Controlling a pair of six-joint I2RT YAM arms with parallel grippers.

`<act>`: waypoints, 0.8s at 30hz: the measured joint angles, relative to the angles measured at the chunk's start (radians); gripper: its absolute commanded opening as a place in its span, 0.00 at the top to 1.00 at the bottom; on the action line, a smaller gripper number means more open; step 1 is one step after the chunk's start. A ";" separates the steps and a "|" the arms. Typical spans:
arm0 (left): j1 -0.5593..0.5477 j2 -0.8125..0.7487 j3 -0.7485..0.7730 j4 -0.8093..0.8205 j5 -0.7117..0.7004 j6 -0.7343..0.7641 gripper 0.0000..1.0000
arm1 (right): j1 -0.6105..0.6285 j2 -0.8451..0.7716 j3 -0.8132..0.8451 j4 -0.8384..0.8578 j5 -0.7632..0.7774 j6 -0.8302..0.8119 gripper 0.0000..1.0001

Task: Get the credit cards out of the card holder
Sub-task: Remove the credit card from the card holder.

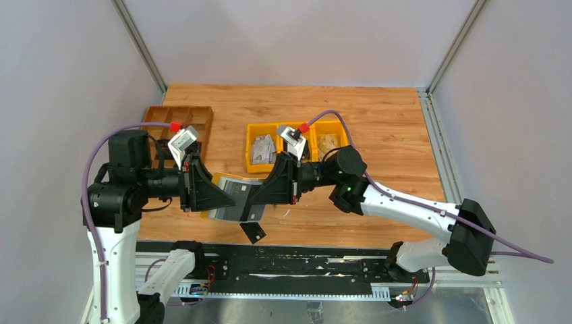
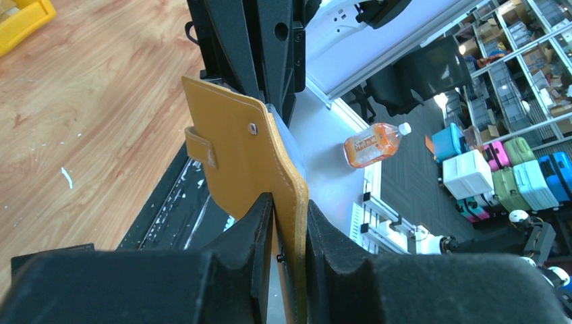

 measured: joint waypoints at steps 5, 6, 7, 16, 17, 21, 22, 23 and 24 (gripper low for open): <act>0.000 0.006 0.000 0.001 0.001 -0.002 0.88 | -0.003 -0.028 -0.017 0.001 0.000 0.000 1.00; 0.000 0.007 0.000 0.001 0.002 -0.002 0.89 | -0.003 -0.031 -0.018 0.000 0.000 -0.001 1.00; 0.000 0.008 0.000 0.001 0.002 -0.003 0.90 | -0.003 -0.032 -0.019 0.000 0.001 -0.001 1.00; 0.000 0.012 0.011 0.001 -0.022 -0.002 1.00 | -0.003 -0.022 -0.019 0.021 0.008 0.018 0.62; 0.000 0.014 0.013 0.001 -0.030 -0.002 1.00 | -0.002 -0.012 -0.017 0.033 0.008 0.022 0.63; 0.000 0.020 0.016 0.001 -0.055 -0.002 1.00 | 0.000 0.024 -0.002 0.061 0.008 0.039 0.89; 0.000 0.021 0.017 0.000 -0.061 -0.002 1.00 | 0.000 0.029 -0.002 0.060 0.011 0.046 0.96; 0.000 0.021 0.018 0.000 -0.066 -0.002 1.00 | 0.000 0.032 -0.002 0.061 0.011 0.045 1.00; 0.000 0.021 0.020 0.001 -0.070 -0.002 1.00 | -0.001 0.032 -0.002 0.059 0.015 0.047 1.00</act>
